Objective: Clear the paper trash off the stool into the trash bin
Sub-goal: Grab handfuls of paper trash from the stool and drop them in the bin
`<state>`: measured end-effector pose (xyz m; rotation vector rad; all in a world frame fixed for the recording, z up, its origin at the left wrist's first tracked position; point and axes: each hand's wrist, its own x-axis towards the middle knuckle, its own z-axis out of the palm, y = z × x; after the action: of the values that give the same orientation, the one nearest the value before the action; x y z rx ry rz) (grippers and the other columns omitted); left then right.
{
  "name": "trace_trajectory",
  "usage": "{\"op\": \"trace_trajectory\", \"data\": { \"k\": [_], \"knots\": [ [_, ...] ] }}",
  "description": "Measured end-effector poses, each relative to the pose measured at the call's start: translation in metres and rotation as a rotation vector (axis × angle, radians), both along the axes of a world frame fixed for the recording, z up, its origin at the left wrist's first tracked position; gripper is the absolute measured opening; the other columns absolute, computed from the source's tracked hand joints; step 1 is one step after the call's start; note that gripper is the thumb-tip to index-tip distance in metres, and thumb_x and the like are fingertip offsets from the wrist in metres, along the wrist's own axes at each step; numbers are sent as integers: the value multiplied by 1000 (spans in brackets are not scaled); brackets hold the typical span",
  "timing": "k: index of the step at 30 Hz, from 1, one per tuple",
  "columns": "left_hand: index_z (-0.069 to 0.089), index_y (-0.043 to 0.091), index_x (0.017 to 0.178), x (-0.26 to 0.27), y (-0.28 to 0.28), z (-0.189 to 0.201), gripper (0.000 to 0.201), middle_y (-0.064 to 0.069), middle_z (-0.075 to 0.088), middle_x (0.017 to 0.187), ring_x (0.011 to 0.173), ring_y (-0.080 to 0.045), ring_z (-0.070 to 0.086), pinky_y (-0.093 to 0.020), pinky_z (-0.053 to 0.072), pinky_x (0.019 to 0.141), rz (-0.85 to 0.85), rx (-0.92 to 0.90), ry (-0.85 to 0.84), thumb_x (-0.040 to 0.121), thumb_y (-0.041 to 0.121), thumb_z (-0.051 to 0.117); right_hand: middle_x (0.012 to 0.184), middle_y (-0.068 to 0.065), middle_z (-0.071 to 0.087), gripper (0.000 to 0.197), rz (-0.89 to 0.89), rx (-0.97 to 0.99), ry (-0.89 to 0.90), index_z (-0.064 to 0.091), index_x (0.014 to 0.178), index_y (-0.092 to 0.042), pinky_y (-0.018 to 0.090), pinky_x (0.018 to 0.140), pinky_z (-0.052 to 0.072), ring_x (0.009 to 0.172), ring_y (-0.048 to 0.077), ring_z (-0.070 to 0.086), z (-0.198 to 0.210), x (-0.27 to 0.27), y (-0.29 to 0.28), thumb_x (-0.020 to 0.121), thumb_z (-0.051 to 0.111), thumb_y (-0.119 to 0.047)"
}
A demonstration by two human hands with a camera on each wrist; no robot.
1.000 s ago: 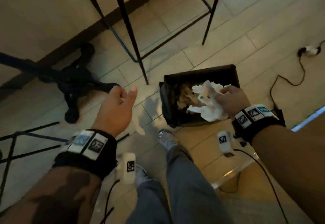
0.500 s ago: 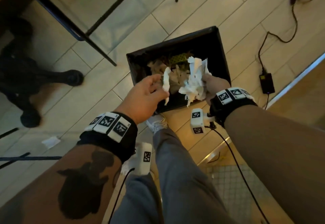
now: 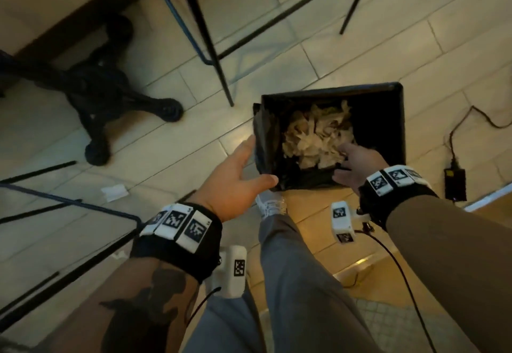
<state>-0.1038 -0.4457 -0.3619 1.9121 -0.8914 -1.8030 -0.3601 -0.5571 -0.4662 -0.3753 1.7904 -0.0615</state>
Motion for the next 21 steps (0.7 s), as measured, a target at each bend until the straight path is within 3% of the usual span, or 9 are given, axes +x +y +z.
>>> {"op": "trace_trajectory", "data": {
  "k": [1, 3, 5, 8, 10, 12, 16, 18, 21],
  "knots": [
    [31, 65, 136, 6, 8, 15, 71, 37, 43, 134, 139, 2, 34, -37, 30, 122, 25, -18, -7, 90, 32, 75, 127, 17, 60, 23, 87, 9, -10, 61, 114, -14, 45, 84, 59, 91, 26, 64, 4, 8, 1, 95, 62, -28],
    [42, 53, 142, 18, 31, 46, 64, 30, 51, 138, 136, 2, 44, -36, 37, 119, 83, -54, -47, 88, 40, 75, 109, 16, 59, 6, 238, -1, -42, 60, 95, -18, 39, 73, 57, 76, 22, 61, 21, 32, 5, 98, 59, -23],
    [51, 39, 144, 31, 60, 78, 65, 22, 58, 139, 129, 4, 52, -33, 45, 112, 128, -106, -101, 84, 50, 73, 91, 13, 57, 9, 404, -63, -50, 60, 95, -14, 33, 61, 48, 67, 20, 56, 45, 64, 11, 100, 58, -21],
    [57, 39, 137, 49, 109, 134, 54, 24, 62, 130, 121, 8, 56, -18, 48, 101, 194, -174, -174, 87, 49, 73, 75, 9, 53, 10, 612, -166, -128, 57, 92, -11, 28, 55, 41, 57, 19, 50, 85, 114, 22, 102, 55, -15],
    [59, 39, 133, 61, 146, 170, 48, 25, 64, 126, 118, 6, 59, -15, 48, 98, 262, -222, -224, 88, 48, 73, 76, 13, 59, 10, 760, -263, -162, 60, 91, -13, 30, 55, 43, 59, 22, 55, 117, 150, 32, 101, 57, -17],
    [63, 36, 129, 73, 184, 201, 43, 23, 66, 123, 114, 1, 62, -17, 49, 96, 380, -255, -254, 88, 41, 77, 90, 17, 68, 5, 893, -375, -197, 65, 96, -16, 35, 60, 50, 72, 27, 64, 153, 188, 45, 98, 61, -19],
    [67, 40, 120, 95, 258, 253, 35, 19, 69, 118, 110, -9, 66, -22, 55, 85, 611, -318, -336, 87, 39, 78, 95, 23, 68, 4, 1077, -479, -332, 65, 100, -11, 35, 60, 57, 75, 28, 66, 232, 271, 81, 97, 63, -13],
    [67, 42, 117, 105, 288, 276, 32, 19, 70, 114, 106, -10, 69, -19, 56, 81, 705, -358, -411, 86, 43, 77, 99, 17, 70, 5, 1220, -506, -418, 66, 101, -17, 37, 66, 57, 82, 27, 70, 270, 310, 104, 98, 64, -19],
    [72, 32, 109, 118, 324, 305, 23, 18, 72, 101, 90, -6, 71, -11, 53, 74, 854, -438, -574, 87, 33, 78, 100, 5, 68, 10, 1400, -619, -489, 64, 108, -25, 31, 65, 58, 87, 21, 71, 329, 361, 141, 98, 61, -25]
  ]
}}
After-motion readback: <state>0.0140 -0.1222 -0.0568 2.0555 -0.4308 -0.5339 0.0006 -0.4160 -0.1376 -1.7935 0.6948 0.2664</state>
